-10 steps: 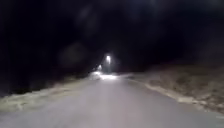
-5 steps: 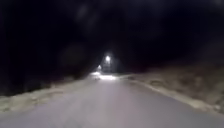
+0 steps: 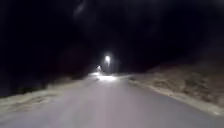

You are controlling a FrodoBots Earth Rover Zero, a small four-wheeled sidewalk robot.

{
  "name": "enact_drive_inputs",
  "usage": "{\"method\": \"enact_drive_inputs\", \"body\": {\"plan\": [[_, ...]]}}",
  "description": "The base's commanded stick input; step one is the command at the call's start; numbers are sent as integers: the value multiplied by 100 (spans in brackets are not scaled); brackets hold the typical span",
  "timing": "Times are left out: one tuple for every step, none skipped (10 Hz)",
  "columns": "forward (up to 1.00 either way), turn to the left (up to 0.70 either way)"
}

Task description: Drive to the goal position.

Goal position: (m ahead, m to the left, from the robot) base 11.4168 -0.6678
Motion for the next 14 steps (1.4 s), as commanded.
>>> {"method": "enact_drive_inputs", "body": {"plan": [[85, 0], [85, 0], [85, 0], [85, 0], [85, 0], [85, 0], [85, 0], [85, 0], [85, 0], [85, 0], [85, 0], [85, 0], [85, 0], [85, 0]]}}
